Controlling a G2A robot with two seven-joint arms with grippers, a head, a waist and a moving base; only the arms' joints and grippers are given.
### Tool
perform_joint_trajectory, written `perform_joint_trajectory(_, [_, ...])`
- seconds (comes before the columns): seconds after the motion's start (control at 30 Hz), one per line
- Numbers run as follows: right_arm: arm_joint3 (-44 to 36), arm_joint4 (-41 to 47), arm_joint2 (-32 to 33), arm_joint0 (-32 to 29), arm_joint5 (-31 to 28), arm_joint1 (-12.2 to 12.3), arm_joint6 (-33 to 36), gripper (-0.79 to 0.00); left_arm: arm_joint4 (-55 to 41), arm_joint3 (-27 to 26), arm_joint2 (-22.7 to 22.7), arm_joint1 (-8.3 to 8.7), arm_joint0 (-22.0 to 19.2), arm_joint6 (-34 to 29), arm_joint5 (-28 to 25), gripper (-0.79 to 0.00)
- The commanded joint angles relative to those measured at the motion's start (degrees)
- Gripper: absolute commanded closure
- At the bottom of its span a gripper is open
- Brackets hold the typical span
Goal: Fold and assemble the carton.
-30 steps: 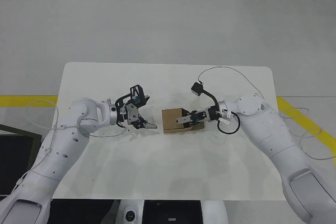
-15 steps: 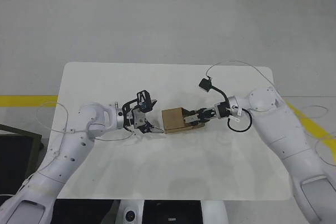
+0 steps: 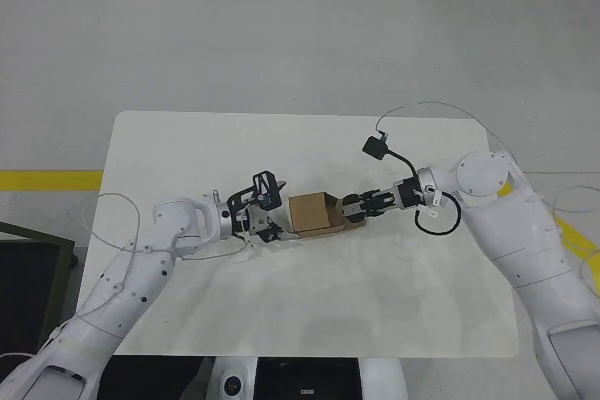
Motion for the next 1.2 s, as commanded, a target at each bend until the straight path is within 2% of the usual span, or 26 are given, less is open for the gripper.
perform_joint_trajectory(0.0, [0.0,0.0,0.0,0.0,0.0,0.0,0.0,0.0,0.84,0.56,0.5,-0.16,-0.07,0.85,-0.28,-0.785])
perform_joint_trajectory(0.13, [-0.05,-0.04,0.01,-0.17,0.17,0.0,-0.4,0.0,1.47,1.97,1.73,-0.64,-0.76,1.96,-0.97,-0.785])
perform_joint_trajectory(0.37, [-1.28,-2.49,1.26,-2.25,9.75,1.16,0.83,0.0,-0.85,5.22,3.87,-1.92,-2.83,3.42,-1.8,-0.785])
perform_joint_trajectory(0.6, [-3.46,-3.34,2.33,-6.23,14.94,2.09,-0.6,0.0,-2.97,7.87,5.32,-3.03,-4.67,3.39,-2.17,-0.785])
perform_joint_trajectory(0.8, [-2.95,-2.65,1.39,-8.57,14.87,1.89,-3.77,0.0,-3.56,9.44,5.92,-3.68,-5.73,3.42,-2.34,-0.785])
perform_joint_trajectory(1.17, [0.53,-3.04,-1.32,-7.61,11.67,0.61,-8.86,0.0,-3.77,10.77,6.18,-4.32,-6.45,3.11,-3.36,-0.785])
